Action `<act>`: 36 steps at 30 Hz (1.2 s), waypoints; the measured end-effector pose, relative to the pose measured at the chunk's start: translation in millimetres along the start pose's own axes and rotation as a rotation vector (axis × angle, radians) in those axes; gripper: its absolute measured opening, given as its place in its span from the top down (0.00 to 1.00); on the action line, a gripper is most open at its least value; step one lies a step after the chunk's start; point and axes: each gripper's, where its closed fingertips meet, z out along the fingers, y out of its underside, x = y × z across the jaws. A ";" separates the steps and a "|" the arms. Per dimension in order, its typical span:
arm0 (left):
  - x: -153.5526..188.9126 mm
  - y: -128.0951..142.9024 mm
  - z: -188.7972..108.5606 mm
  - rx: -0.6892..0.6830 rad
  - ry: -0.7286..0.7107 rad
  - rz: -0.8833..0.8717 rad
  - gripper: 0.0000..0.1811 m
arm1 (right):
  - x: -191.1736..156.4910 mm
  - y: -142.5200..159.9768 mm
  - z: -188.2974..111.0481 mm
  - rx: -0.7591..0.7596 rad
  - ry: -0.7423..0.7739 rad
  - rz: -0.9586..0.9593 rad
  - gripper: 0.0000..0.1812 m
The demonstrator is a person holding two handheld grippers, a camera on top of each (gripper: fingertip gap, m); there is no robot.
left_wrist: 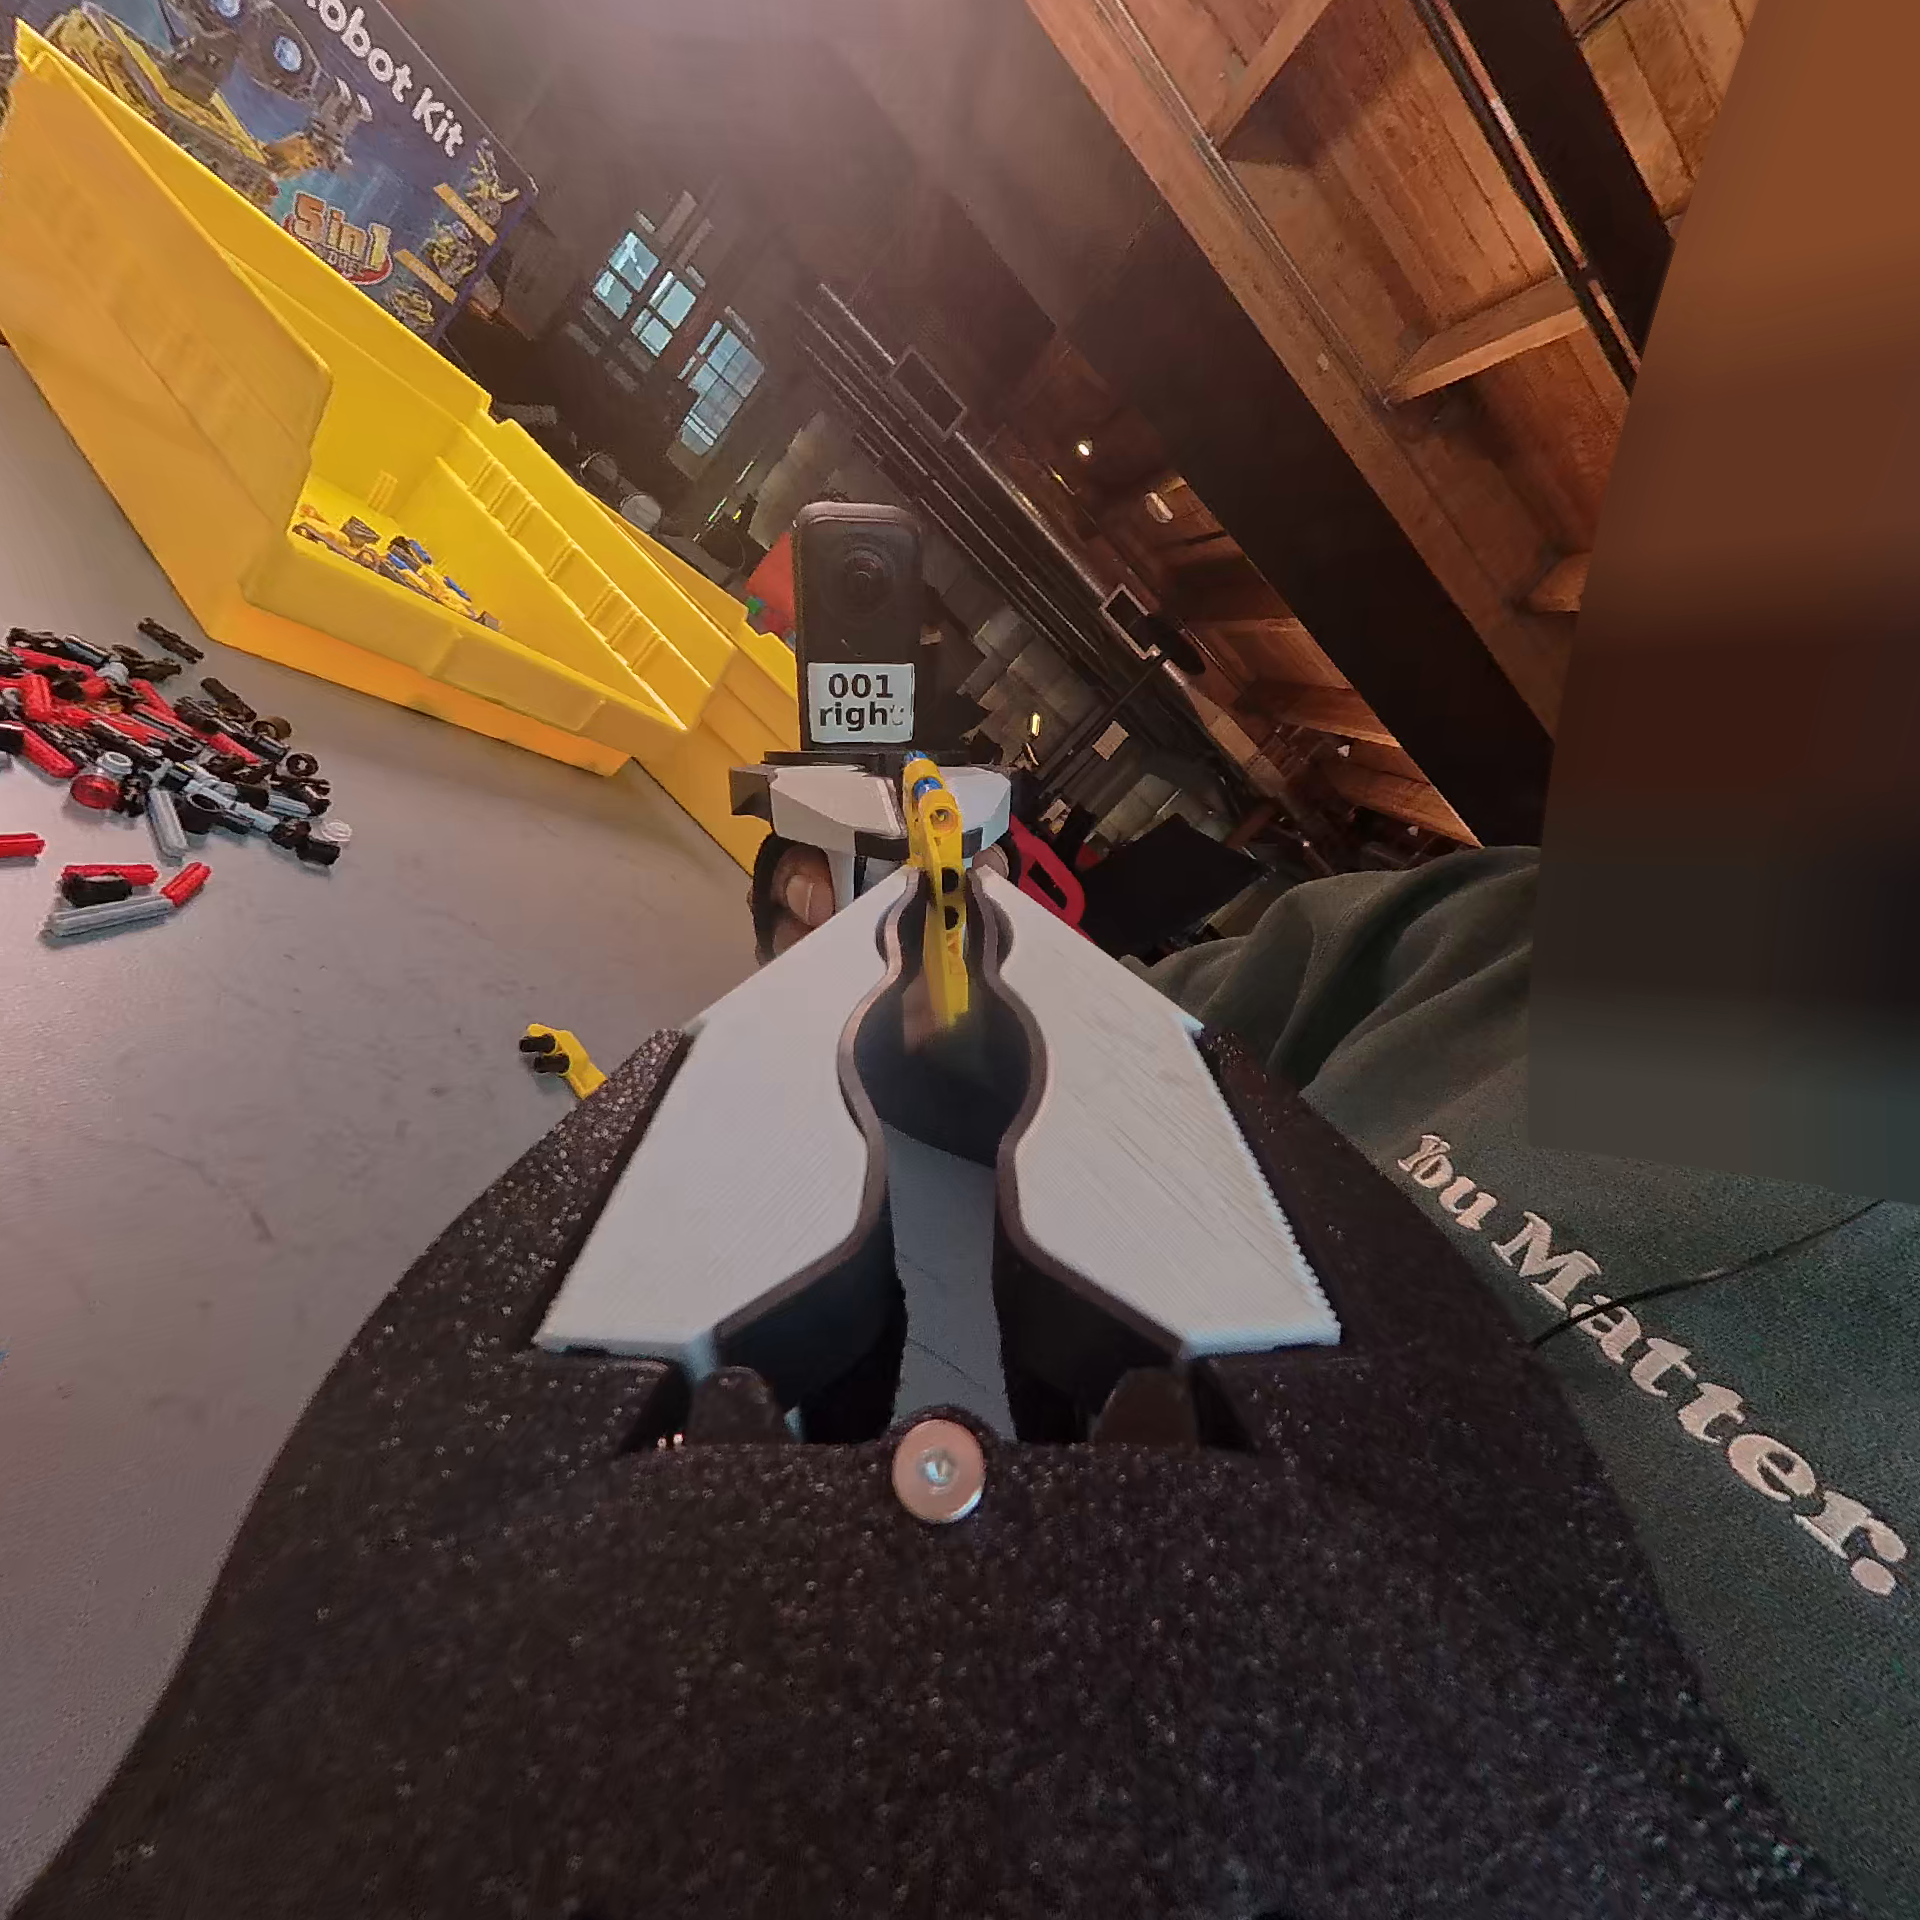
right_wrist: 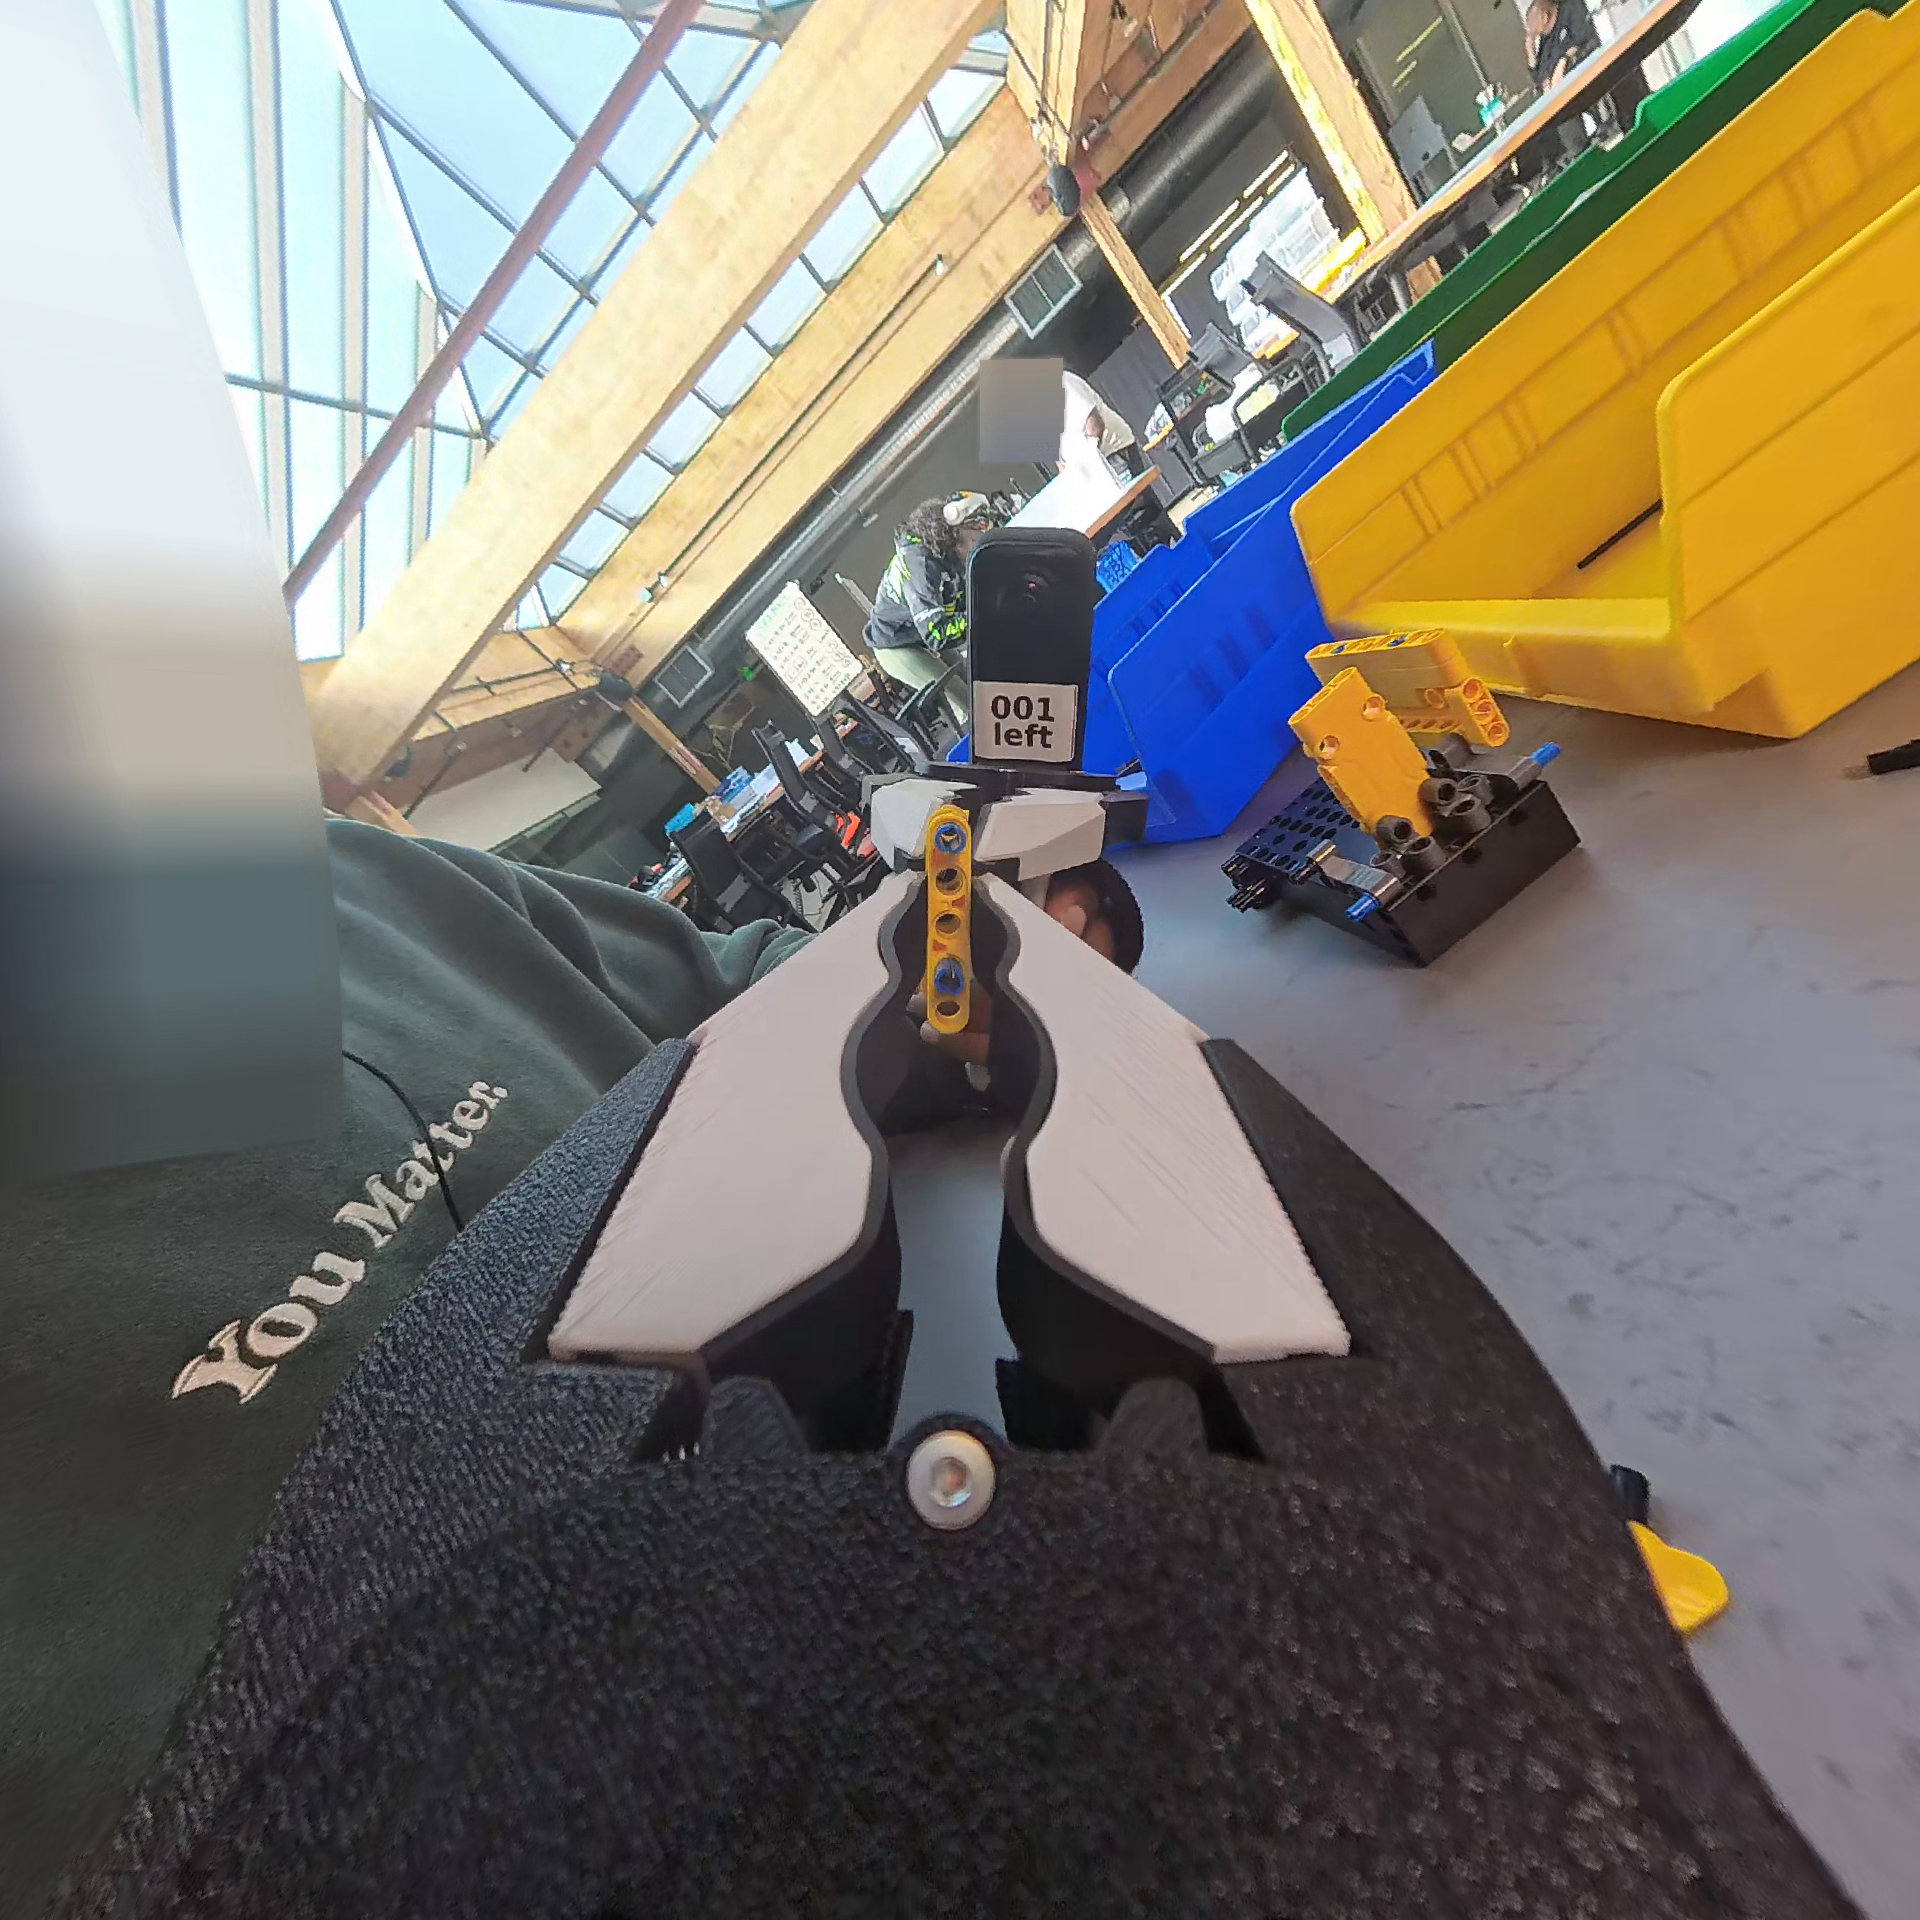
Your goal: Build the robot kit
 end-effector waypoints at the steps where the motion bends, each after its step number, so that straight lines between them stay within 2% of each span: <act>1: -0.4 0.7 0.4 -0.003 -0.004 0.004 0.97 | -0.1 0.9 0.6 -0.004 0.002 -0.005 0.96; 24: -0.5 7.9 2.1 -0.037 0.007 0.049 0.97 | -0.4 12.8 6.8 -0.077 0.116 -0.094 0.96; 36: -2.6 1.2 3.0 0.032 -0.007 0.041 0.97 | 1.4 7.2 8.2 -0.002 0.102 -0.017 0.96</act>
